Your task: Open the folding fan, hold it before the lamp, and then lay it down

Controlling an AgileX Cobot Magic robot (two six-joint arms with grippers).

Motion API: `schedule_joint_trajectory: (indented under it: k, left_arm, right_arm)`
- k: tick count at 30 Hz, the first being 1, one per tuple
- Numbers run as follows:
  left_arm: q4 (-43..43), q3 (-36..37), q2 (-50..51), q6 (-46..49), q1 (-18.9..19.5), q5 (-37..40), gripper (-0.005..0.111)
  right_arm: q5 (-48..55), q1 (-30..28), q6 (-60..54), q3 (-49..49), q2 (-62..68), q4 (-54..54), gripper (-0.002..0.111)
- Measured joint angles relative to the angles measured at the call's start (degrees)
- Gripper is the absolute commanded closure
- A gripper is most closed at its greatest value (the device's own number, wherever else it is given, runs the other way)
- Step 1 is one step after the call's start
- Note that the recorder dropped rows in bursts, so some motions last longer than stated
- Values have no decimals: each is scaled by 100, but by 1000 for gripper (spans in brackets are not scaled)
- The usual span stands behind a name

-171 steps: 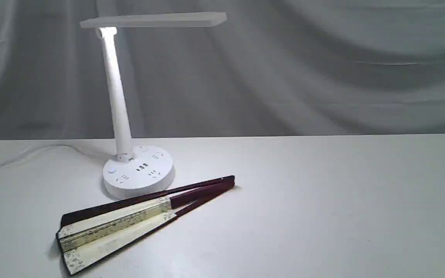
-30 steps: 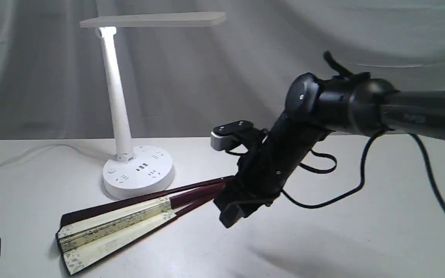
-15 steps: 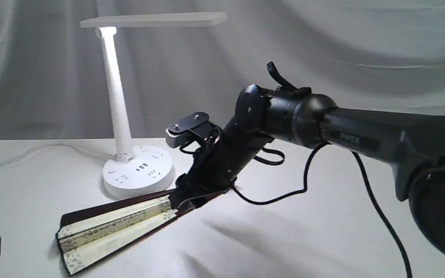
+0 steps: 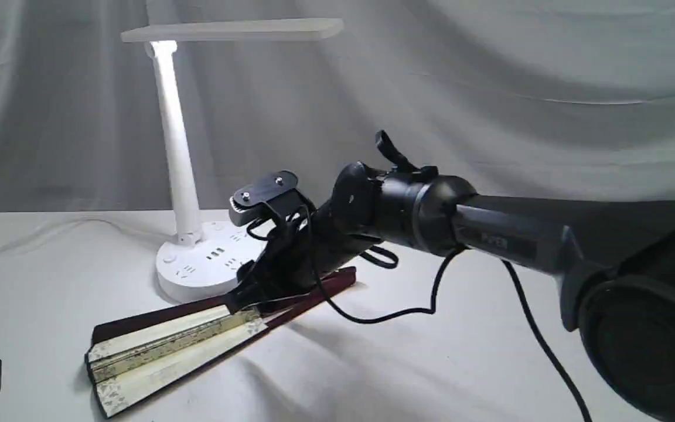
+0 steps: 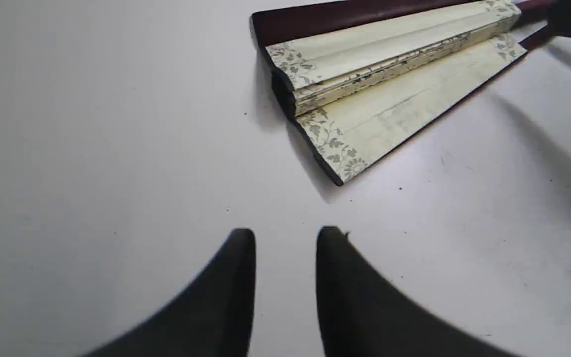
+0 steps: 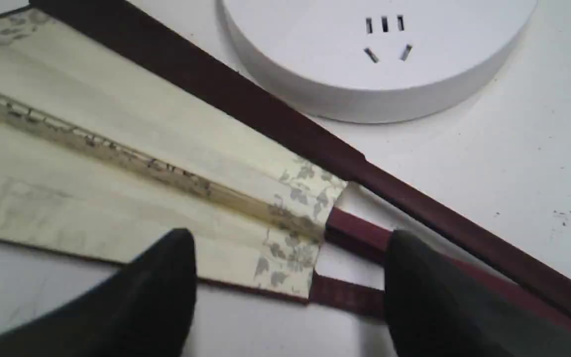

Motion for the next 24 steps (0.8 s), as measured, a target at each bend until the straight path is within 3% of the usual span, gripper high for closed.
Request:
schedule_joint_trajectory:
  k: [17,24]
  left_arm:
    - [-444,0,0,0,0,68,85]
    - [-444,0,0,0,0,81,85]
  right_arm:
    - [-1149,2,-385,0,447,688,57]
    - [-1084,72,-638,0,485,784,57]
